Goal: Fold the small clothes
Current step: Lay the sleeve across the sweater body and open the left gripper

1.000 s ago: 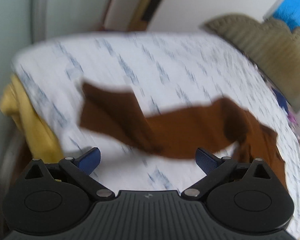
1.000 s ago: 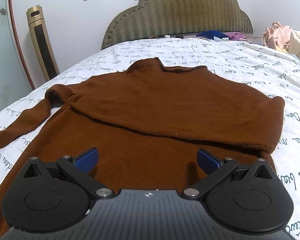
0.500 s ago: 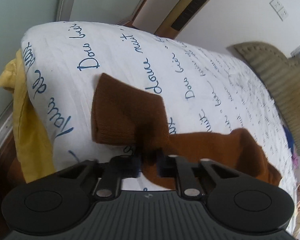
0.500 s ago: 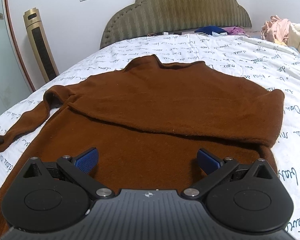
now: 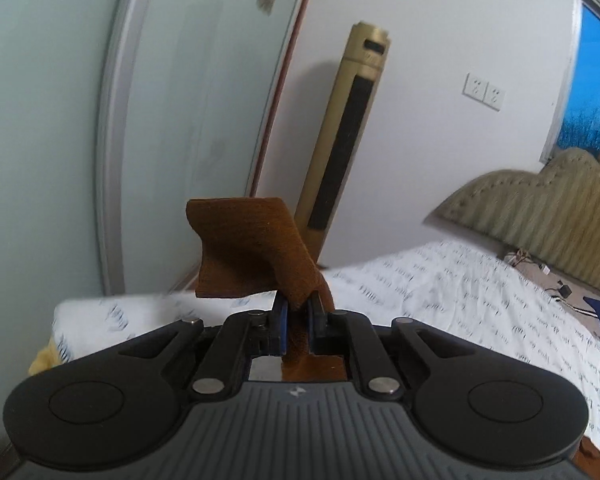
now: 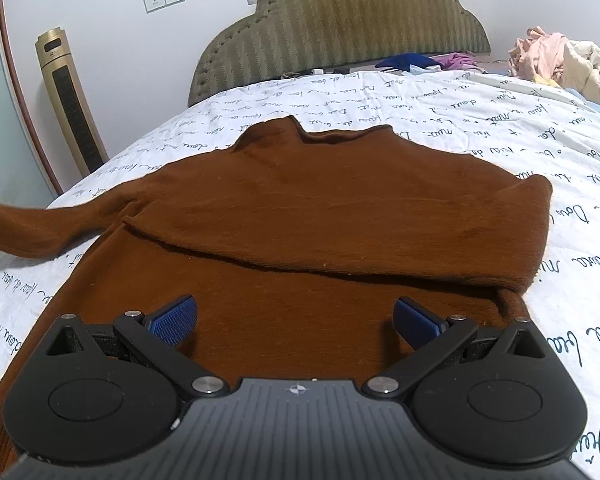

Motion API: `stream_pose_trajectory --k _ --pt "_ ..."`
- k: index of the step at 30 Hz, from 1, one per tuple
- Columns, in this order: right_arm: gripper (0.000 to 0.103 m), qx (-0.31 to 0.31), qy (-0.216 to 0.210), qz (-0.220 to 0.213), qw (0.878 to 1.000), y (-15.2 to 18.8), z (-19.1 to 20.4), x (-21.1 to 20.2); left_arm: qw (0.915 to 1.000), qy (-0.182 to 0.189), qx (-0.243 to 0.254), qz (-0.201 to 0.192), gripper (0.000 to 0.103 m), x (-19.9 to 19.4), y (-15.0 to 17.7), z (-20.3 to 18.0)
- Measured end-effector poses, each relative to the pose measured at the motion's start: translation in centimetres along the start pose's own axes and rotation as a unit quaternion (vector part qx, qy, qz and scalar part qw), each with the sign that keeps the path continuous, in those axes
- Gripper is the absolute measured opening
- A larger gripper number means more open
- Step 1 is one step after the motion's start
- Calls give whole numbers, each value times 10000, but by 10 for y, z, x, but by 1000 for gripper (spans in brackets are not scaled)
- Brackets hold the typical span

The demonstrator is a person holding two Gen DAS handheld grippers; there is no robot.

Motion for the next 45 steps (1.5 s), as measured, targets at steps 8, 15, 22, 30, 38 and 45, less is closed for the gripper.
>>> stream_pose_trajectory --k 8,15,22,30,38,45 --pt "103 159 50 -120 9998 -2 -9 -4 9819 662 1722 -429 9 -31 28 -106" --pt "103 258 159 -232 9993 -4 -20 -12 9486 1532 2729 -463 9 -71 82 -188" --pt "103 537 319 -508 9967 -8 -41 -29 9083 2121 3575 -469 9 -102 137 -233" --pt "103 828 531 -694 9927 -8 -65 -40 8722 2593 4148 -15 9 -123 199 -259" --pt "103 1035 706 -777 9891 -7 -86 -47 8215 3042 4779 641 15 -123 250 -272" --pt "103 1099 820 -848 9869 -10 -96 -49 8034 3505 4761 707 85 -135 254 -270"
Point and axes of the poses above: each gripper's, at about its wrist camera, not at the fingertips, and x roughly the way its jaws point, z to its left, y to its underside, the point moved 6 cm from there along x, roughly the way its jaws point, and after that the axes turned 15 degrees about -y, right-handed, at the moved point
